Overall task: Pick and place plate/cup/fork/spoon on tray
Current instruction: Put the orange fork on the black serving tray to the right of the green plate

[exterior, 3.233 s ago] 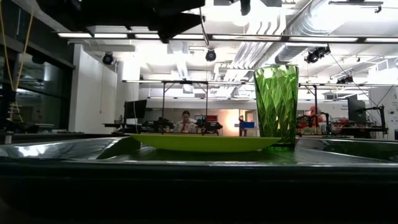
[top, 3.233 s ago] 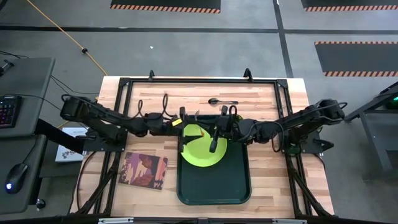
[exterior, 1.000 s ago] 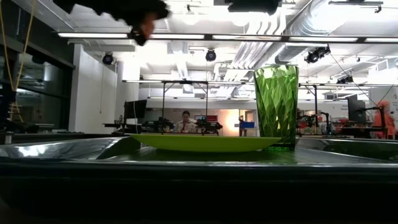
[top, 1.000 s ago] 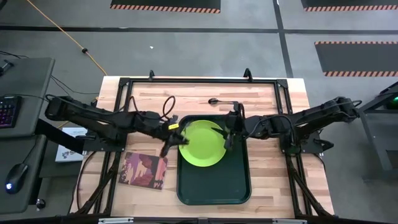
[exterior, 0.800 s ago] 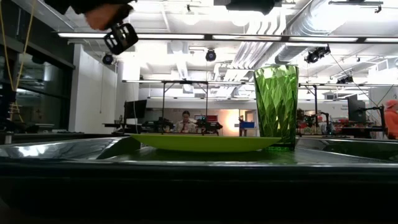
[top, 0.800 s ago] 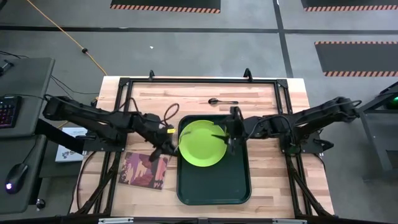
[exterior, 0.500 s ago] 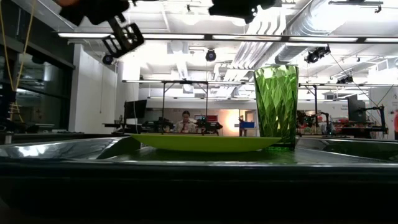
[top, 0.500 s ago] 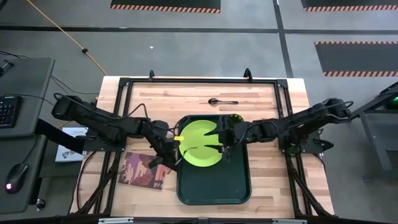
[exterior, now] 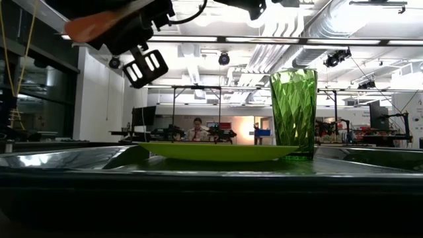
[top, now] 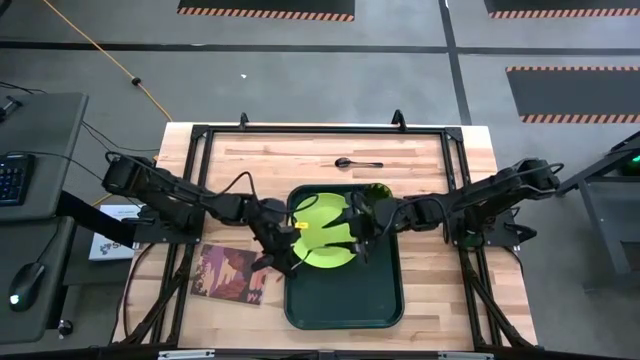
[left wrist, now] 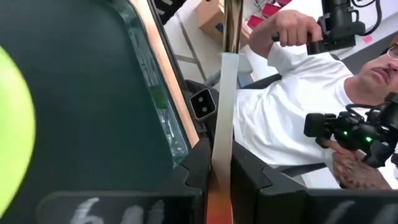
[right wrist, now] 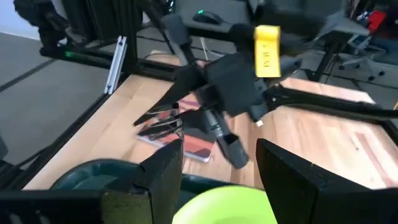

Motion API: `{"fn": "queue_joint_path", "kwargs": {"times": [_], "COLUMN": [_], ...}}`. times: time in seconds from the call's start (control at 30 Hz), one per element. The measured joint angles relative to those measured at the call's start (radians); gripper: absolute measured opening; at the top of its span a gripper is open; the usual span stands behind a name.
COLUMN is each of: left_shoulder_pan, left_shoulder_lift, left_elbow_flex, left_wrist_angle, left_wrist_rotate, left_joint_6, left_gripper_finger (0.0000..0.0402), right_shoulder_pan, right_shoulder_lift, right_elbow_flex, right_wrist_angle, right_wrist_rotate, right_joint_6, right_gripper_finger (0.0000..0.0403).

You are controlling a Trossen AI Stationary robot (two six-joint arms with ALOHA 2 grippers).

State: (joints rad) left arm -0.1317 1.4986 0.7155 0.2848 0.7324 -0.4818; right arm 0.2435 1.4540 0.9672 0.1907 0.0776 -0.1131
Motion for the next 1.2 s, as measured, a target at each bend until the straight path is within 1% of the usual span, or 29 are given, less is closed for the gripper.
{"fn": "queue_joint_path", "kwargs": {"times": [0.07, 0.2, 0.33, 0.37, 0.57, 0.77, 0.87, 0.97, 1.07, 1.17, 1.2], "left_shoulder_pan": [0.007, 0.008, 0.007, 0.007, 0.008, 0.011, 0.015, 0.012, -0.012, -0.053, -0.067], "left_shoulder_lift": [-0.001, -0.006, -0.005, -0.005, -0.005, -0.011, -0.012, -0.012, -0.012, -0.012, -0.012], "left_elbow_flex": [0.000, 0.002, 0.002, 0.002, 0.002, 0.002, 0.002, 0.002, 0.001, 0.003, 0.010], "left_wrist_angle": [-0.001, -0.001, 0.006, 0.006, 0.003, -0.003, -0.016, -0.077, -0.130, -0.131, -0.144], "left_wrist_rotate": [-0.002, -0.006, -0.006, -0.006, -0.006, -0.021, -0.022, -0.068, -0.118, -0.143, -0.149], "left_joint_6": [-0.003, 0.007, 0.013, 0.015, 0.035, 0.069, 0.068, 0.068, 0.059, 0.008, -0.009], "left_gripper_finger": [0.0023, 0.0001, 0.0003, 0.0002, 0.0002, 0.0002, 0.0001, 0.0001, 0.0001, 0.0001, 0.0000], "right_shoulder_pan": [0.006, 0.019, 0.028, 0.028, 0.028, 0.028, 0.027, 0.028, 0.031, 0.040, 0.046], "right_shoulder_lift": [0.000, -0.002, -0.002, -0.002, -0.002, -0.002, -0.002, -0.003, -0.014, -0.047, -0.065], "right_elbow_flex": [0.000, 0.000, 0.000, 0.000, 0.000, 0.000, 0.000, 0.000, 0.000, 0.000, 0.000], "right_wrist_angle": [-0.011, -0.012, -0.054, -0.056, -0.076, -0.151, -0.154, -0.170, -0.226, -0.313, -0.343], "right_wrist_rotate": [0.000, -0.006, 0.073, 0.080, 0.069, 0.050, 0.012, -0.016, -0.019, 0.012, 0.043], "right_joint_6": [0.000, 0.020, 0.020, 0.026, 0.032, 0.110, 0.144, 0.175, 0.192, 0.203, 0.214], "right_gripper_finger": [0.0197, 0.0197, 0.0197, 0.0197, 0.0197, 0.0197, 0.0197, 0.0197, 0.0197, 0.0197, 0.0197]}}
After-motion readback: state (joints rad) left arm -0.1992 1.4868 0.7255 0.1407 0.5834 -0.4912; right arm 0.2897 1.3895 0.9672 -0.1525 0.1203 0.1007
